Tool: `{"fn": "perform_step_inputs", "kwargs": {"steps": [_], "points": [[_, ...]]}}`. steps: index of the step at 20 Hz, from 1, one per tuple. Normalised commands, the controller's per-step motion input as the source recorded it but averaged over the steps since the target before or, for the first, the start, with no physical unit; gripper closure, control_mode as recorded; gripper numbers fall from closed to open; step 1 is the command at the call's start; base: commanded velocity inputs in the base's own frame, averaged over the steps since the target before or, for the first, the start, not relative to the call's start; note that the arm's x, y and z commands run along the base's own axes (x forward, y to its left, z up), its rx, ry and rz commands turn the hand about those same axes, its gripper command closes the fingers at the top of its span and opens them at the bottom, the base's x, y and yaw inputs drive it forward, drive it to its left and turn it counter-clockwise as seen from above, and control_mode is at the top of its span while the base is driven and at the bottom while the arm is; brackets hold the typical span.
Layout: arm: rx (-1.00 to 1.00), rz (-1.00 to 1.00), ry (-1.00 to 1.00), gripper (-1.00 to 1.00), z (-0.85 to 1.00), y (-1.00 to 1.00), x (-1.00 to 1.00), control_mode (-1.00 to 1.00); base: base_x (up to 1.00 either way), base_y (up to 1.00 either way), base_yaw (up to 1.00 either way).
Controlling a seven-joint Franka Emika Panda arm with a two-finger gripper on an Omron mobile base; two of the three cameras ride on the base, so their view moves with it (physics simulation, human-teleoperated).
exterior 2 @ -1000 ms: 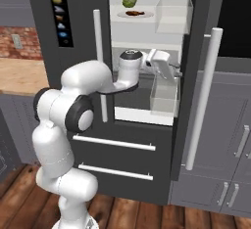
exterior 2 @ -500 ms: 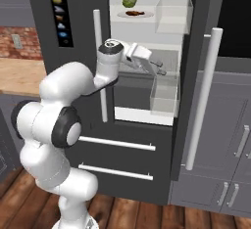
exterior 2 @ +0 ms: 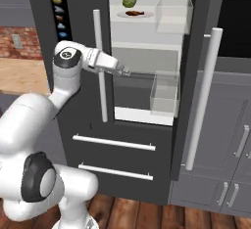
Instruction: Retrieve the chicken drumstick from the fridge and place it on the saucepan with marinade on the stove.
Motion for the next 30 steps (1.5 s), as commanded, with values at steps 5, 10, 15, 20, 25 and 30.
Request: {"fn": "perform_step_inputs", "kwargs": {"steps": [5, 10, 15, 20, 25, 30], "points": [[0.00, 0.48, 0.00, -1.00, 0.03, 0.95, -0.68, -1.00, 0.00, 0.00, 0.00], [0.07, 0.46, 0.00, -1.00, 0.01, 0.94, -0.45, -1.00, 0.00, 0.00, 0.00], [0.26, 0.40, -0.02, -1.00, 0.02, 0.85, -0.10, -1.00, 0.00, 0.00, 0.00], [0.35, 0.36, 0.00, -1.00, 0.15, 0.70, 0.00, -1.00, 0.00, 0.00, 0.00], [0.28, 0.24, 0.04, -1.00, 0.34, 0.26, 0.00, -1.00, 0.00, 0.00, 0.00], [0.21, -0.02, 0.02, -1.00, 0.38, -0.13, 0.01, -1.00, 0.00, 0.00, 0.00]]}}
